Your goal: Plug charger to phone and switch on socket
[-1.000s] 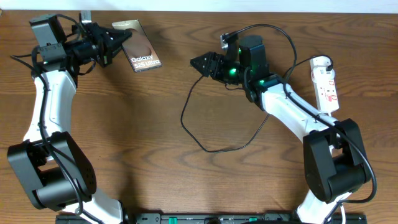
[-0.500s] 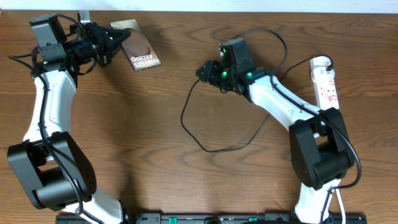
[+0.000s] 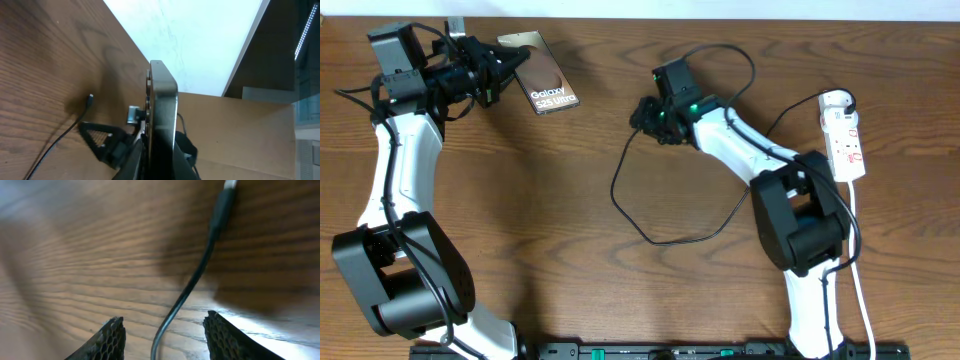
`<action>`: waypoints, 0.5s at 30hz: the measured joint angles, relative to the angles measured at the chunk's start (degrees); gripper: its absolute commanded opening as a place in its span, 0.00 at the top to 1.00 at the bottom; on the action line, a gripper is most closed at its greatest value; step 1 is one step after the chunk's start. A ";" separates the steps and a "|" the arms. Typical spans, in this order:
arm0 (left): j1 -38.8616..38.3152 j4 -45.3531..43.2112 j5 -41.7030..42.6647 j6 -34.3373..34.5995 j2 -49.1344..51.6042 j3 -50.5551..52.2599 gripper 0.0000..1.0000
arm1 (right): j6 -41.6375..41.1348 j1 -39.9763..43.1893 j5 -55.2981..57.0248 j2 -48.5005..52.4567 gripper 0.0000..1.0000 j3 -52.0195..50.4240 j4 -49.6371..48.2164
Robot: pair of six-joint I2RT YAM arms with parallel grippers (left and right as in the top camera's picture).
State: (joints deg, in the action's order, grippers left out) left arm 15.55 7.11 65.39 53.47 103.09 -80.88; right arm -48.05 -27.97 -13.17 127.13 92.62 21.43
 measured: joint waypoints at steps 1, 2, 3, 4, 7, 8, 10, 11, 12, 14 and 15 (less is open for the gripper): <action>0.00 0.00 0.00 0.00 0.00 0.00 0.93 | -0.42 -0.22 0.13 0.22 0.50 0.00 0.04; 0.00 0.00 0.00 0.00 0.00 0.00 0.93 | -0.85 -0.44 0.20 0.37 0.51 0.00 -0.24; 0.00 0.00 0.02 0.00 0.00 0.00 0.93 | -1.07 -0.59 0.24 0.44 0.52 0.00 -0.48; 0.00 0.00 0.00 0.00 0.00 0.00 0.93 | -1.60 -0.63 0.37 0.44 0.53 0.00 -0.74; 0.00 0.00 0.00 0.00 0.00 0.00 0.93 | -3.52 -0.79 0.63 0.79 0.58 0.04 -1.51; 0.00 0.02 0.00 0.00 0.00 0.00 0.93 | -4.09 -0.79 0.70 1.05 0.60 0.09 -1.68; 0.00 0.02 0.00 0.00 0.00 0.00 0.93 | -5.60 -0.79 0.94 2.32 0.63 0.17 -2.19; 0.00 0.02 0.02 0.00 0.00 0.00 0.93 | -6.40 -0.76 0.87 2.99 0.66 0.22 -2.80; 0.00 0.00 0.00 0.00 0.00 0.00 0.93 | -6.73 -0.76 0.85 3.02 0.72 0.42 -2.95; 0.00 0.02 0.00 0.00 0.00 0.00 0.93 | -8.09 -0.83 1.05 3.21 0.96 0.55 -2.86; 0.00 0.00 0.00 0.00 0.00 0.00 0.93 | -8.50 -0.83 1.20 3.54 0.99 0.55 -2.91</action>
State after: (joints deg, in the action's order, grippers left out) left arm 15.55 7.11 65.39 53.47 103.09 -80.88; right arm -56.55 -28.80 -11.97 130.67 93.17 18.52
